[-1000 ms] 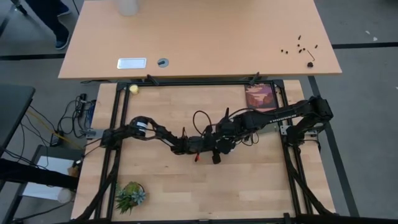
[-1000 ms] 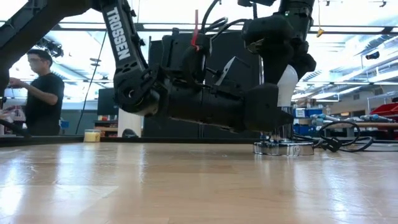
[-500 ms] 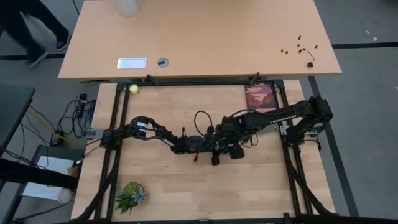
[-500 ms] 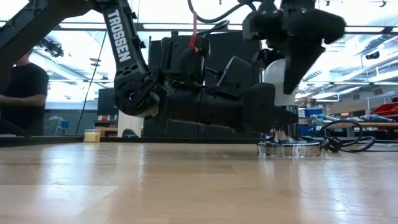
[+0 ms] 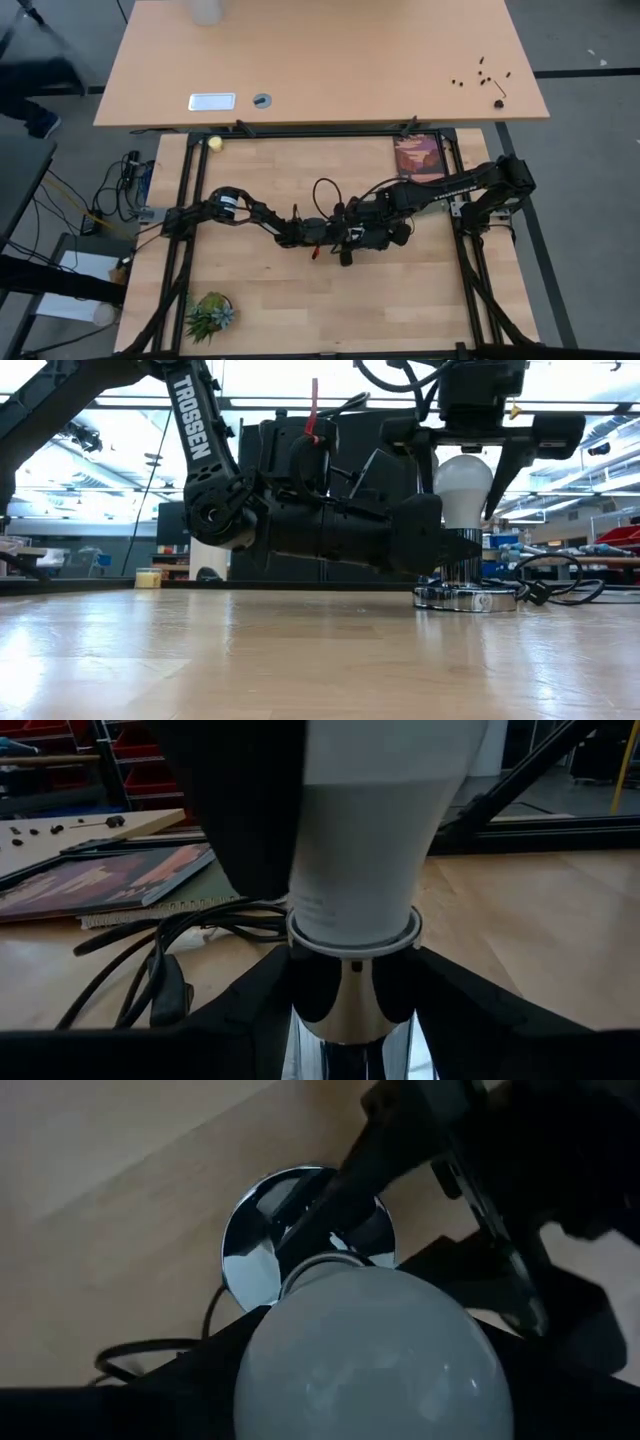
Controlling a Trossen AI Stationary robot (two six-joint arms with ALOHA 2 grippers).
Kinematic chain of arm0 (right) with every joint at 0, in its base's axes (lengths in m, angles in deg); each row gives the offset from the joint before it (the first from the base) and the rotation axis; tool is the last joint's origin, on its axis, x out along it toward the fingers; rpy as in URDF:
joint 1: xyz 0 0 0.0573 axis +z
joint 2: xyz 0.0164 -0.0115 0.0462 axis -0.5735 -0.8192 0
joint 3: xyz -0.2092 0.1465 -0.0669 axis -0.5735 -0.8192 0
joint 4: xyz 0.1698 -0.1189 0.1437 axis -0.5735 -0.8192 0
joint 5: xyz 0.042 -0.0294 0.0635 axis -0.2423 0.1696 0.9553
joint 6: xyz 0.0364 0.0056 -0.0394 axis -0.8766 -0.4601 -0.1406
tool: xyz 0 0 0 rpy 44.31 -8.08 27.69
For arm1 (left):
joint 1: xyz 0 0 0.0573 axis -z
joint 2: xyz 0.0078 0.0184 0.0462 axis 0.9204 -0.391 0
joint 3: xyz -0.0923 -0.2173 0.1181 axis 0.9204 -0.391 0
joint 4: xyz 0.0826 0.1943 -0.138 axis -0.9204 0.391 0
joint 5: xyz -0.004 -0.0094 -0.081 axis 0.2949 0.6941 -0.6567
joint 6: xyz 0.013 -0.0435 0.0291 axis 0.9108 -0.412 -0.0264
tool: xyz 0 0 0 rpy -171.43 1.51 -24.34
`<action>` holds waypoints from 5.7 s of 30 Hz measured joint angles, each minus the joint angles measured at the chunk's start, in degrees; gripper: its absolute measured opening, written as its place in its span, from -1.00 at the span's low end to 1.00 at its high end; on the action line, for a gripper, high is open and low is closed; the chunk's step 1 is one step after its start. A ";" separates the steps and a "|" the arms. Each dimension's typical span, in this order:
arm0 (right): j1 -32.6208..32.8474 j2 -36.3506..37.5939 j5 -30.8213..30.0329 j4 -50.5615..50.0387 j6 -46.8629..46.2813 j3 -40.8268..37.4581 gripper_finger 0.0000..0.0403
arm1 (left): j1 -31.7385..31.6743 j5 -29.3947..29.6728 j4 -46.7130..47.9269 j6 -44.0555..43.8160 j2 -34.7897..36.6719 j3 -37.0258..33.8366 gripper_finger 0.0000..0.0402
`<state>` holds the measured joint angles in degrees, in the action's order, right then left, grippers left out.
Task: Screw lightbulb
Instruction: Remove the lightbulb from the silver lamp
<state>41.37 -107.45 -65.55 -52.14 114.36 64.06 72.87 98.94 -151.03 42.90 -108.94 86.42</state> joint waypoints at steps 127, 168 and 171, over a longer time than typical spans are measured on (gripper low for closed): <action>4.67 -4.63 -2.71 -7.05 -70.18 12.90 0.90 | 0.66 0.72 2.29 -5.59 0.07 -0.04 -0.06; 5.67 -4.59 -5.54 -2.87 -133.73 4.00 0.26 | 0.66 -0.29 2.80 -5.87 0.13 -0.04 -0.06; 5.66 -4.59 -5.40 -2.84 -126.75 4.00 0.28 | 0.66 -0.19 2.80 -5.85 0.13 -0.04 -0.06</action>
<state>47.03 -112.04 -70.95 -54.98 -12.38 68.06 73.53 98.75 -148.22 37.05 -108.81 86.38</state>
